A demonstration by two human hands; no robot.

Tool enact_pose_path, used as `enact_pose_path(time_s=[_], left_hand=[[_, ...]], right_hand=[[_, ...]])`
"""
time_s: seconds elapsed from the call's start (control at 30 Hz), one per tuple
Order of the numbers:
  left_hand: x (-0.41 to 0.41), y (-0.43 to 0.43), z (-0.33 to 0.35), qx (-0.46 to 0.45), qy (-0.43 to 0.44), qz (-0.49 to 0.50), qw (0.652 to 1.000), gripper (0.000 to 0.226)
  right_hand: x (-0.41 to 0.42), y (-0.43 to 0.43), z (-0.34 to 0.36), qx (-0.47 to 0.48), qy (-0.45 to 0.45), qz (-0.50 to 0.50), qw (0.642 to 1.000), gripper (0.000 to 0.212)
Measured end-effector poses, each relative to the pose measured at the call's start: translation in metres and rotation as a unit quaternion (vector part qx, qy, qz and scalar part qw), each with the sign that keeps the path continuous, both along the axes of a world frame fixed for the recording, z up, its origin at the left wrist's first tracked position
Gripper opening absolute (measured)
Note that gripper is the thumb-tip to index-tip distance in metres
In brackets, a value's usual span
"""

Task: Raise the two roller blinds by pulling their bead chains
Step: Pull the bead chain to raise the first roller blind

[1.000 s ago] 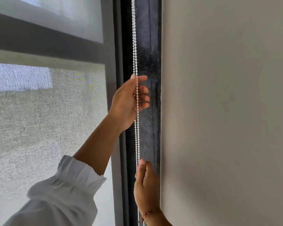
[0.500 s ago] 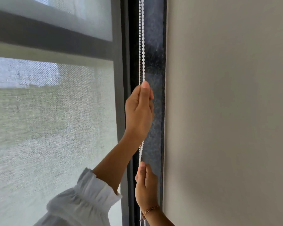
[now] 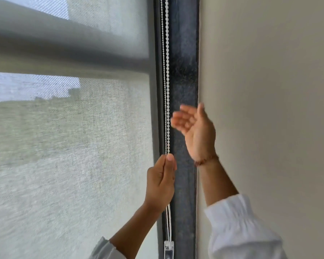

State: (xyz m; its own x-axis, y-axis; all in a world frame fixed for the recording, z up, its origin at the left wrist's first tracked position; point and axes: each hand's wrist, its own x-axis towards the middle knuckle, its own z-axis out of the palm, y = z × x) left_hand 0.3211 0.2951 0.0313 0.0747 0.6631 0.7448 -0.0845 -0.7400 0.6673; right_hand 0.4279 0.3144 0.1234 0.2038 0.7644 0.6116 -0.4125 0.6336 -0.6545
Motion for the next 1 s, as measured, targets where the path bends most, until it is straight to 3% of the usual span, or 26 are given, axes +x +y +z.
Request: enact_pose_path(time_s=[0.2, 0.3, 0.43, 0.53, 0.6, 0.73, 0.83, 1.0], left_hand=[[-0.006, -0.043, -0.048, -0.009, 0.048, 0.024, 0.999, 0.049], [-0.004, -0.059, -0.076, -0.026, 0.081, 0.031, 0.996, 0.064], [-0.007, -0.070, -0.075, -0.070, 0.091, -0.025, 0.993, 0.052], [-0.011, -0.073, -0.036, -0.114, 0.068, -0.110, 0.985, 0.045], [-0.015, -0.070, 0.006, -0.130, -0.002, -0.129, 0.983, 0.047], [-0.010, -0.074, 0.108, -0.088, -0.080, -0.150, 0.982, 0.049], [0.004, -0.092, 0.169, -0.029, -0.085, -0.164, 0.982, 0.046], [0.030, -0.119, 0.232, -0.016, -0.066, -0.209, 0.976, 0.040]], right_hand=[[-0.034, -0.067, 0.077, 0.007, 0.001, 0.068, 0.998, 0.031], [-0.045, -0.092, 0.089, -0.008, -0.002, 0.013, 1.000, 0.025], [-0.049, -0.115, 0.082, 0.033, 0.034, -0.033, 0.998, 0.028], [-0.048, -0.128, 0.080, 0.080, 0.045, -0.014, 0.996, 0.030], [-0.044, -0.136, 0.079, 0.096, 0.042, -0.009, 0.994, 0.030], [-0.035, -0.144, 0.076, 0.109, 0.025, -0.006, 0.994, 0.030], [-0.022, -0.149, 0.074, 0.114, 0.007, -0.009, 0.993, 0.033], [0.004, -0.155, 0.048, 0.079, -0.003, 0.027, 0.997, 0.032]])
